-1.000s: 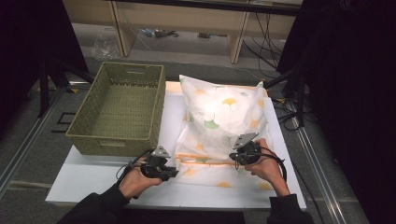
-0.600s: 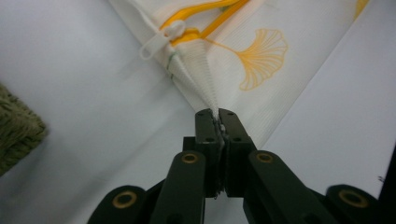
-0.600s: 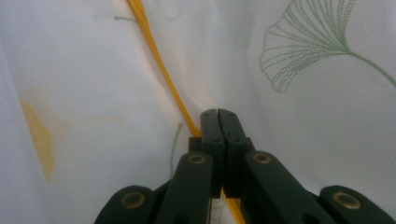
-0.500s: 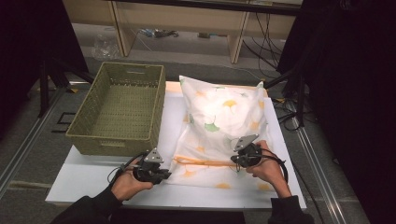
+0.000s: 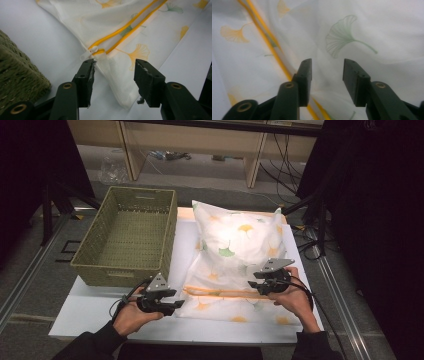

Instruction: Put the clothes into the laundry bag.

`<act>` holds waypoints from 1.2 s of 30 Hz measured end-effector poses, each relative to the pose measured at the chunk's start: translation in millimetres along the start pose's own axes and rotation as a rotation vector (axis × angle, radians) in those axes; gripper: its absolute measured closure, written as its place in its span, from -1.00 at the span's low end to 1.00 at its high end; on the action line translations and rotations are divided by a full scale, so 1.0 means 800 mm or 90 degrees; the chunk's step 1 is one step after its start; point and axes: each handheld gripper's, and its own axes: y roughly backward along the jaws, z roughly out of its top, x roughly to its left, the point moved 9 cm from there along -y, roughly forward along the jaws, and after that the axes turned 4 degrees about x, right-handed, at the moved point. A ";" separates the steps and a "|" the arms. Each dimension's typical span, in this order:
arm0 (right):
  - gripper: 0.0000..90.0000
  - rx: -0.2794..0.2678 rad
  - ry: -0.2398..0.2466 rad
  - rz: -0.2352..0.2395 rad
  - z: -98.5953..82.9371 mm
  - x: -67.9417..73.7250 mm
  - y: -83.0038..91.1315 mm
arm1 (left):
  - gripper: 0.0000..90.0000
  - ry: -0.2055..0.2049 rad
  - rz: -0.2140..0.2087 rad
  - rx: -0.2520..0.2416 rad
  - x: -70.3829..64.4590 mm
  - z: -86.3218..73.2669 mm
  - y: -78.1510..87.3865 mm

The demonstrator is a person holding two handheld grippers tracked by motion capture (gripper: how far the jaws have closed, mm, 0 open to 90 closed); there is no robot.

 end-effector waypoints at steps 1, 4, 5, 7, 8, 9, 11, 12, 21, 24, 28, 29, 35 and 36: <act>0.20 -0.006 -0.023 -0.009 0.001 -0.003 0.001 | 0.05 -0.005 0.007 -0.005 0.002 0.002 0.003; 0.09 -0.031 -0.030 -0.030 0.006 -0.008 0.002 | -0.06 0.005 0.023 -0.011 0.008 0.003 0.010; 0.06 -0.037 -0.026 -0.034 0.008 -0.010 0.003 | -0.08 0.007 0.033 -0.018 0.013 0.003 0.013; -0.01 -0.040 -0.050 -0.034 0.009 -0.009 0.005 | -0.14 0.021 0.030 -0.024 0.019 0.002 0.019; -0.04 -0.043 -0.055 -0.037 0.011 -0.009 0.006 | -0.17 0.027 0.032 -0.026 0.021 0.001 0.021; -0.10 -0.052 -0.059 -0.050 0.013 -0.011 0.009 | -0.21 0.038 0.032 -0.033 0.022 0.000 0.022; -0.21 -0.061 -0.078 -0.052 0.017 -0.009 0.012 | -0.29 0.036 0.032 -0.029 0.024 -0.004 0.026; -0.25 -0.073 -0.072 -0.062 0.020 -0.012 0.015 | -0.34 0.047 0.031 -0.036 0.023 -0.004 0.026; -0.42 -0.093 -0.127 -0.056 0.016 0.005 0.024 | -0.51 0.043 0.013 -0.051 0.019 -0.008 0.032; -0.43 -0.100 -0.132 -0.053 0.010 0.014 0.025 | -0.55 0.042 0.017 -0.047 0.021 -0.011 0.033; -0.52 -0.113 -0.143 -0.043 0.003 0.024 0.028 | -0.56 0.033 0.012 -0.060 0.019 -0.011 0.035; -0.55 -0.117 -0.144 -0.055 0.001 0.023 0.029 | -0.56 0.030 0.015 -0.060 0.019 -0.011 0.036; -0.64 -0.126 -0.140 -0.048 -0.006 0.031 0.034 | -0.56 0.019 0.018 -0.059 0.020 -0.014 0.037; -0.64 -0.124 -0.144 -0.049 -0.008 0.032 0.035 | -0.57 0.021 0.021 -0.054 0.021 -0.014 0.038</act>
